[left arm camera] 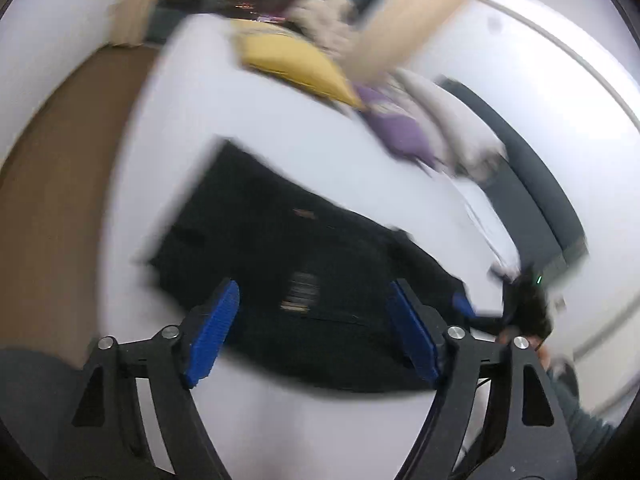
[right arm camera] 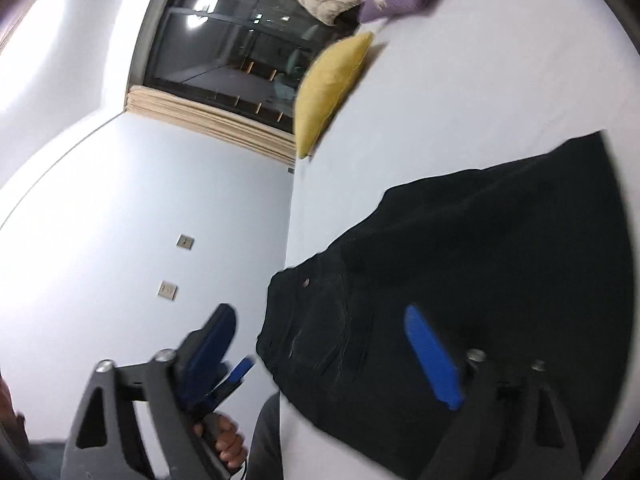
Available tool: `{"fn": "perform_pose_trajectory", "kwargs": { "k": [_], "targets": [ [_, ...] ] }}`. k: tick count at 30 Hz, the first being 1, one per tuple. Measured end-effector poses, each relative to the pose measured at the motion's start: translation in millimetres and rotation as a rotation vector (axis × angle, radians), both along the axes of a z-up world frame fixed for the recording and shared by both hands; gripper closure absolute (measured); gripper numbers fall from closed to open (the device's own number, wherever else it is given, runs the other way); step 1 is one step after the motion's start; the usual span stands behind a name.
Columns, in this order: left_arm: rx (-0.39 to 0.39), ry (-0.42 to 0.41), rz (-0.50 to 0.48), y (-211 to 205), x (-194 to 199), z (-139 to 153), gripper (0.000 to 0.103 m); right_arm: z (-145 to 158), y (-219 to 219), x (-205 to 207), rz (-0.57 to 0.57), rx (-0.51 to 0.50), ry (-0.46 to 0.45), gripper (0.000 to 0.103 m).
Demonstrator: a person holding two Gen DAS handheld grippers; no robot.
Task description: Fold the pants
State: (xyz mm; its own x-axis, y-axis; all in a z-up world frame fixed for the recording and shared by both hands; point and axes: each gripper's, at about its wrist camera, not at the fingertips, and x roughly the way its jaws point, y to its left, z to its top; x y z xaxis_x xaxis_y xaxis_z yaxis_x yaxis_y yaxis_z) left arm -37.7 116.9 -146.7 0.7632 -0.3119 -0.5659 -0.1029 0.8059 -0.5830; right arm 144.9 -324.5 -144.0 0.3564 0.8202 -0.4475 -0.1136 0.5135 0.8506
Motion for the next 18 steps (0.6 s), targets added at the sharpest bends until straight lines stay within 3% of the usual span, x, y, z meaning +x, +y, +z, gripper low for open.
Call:
{"fn": "perform_pose_trajectory", "kwargs": {
  "k": [1, 2, 4, 9, 13, 17, 18],
  "targets": [
    [-0.024, 0.029, 0.046, 16.9, -3.9, -7.8, 0.027, -21.5, 6.2, -0.4, -0.045, -0.069, 0.081, 0.019],
    [-0.058, 0.053, 0.081, 29.3, -7.2, -15.5, 0.027, -27.4, 8.8, -6.9, -0.094, -0.092, 0.105, 0.034],
    [-0.115, 0.091, 0.122, 45.8, -12.4, -30.3, 0.027, -16.5, 8.2, -16.0, -0.13, -0.038, 0.088, 0.027],
    [-0.219, 0.101, 0.122, 60.1, -0.6, -61.5, 0.027, 3.1, 34.3, -41.5, -0.043, 0.048, 0.015, 0.027],
    [-0.322, 0.115, 0.104, 68.7, 19.2, -81.7, 0.027, -6.9, 35.0, -53.7, -0.039, 0.069, 0.046, 0.027],
    [-0.412, 0.076, 0.145, 67.4, 31.3, -94.4, 0.028, -9.7, 26.4, -47.3, -0.034, 0.075, 0.065, 0.027],
    [-0.438, 0.064, 0.151, 70.7, 33.2, -98.2, 0.033, -7.9, 26.2, -45.2, -0.029, 0.08, 0.062, 0.027]
  ]
}}
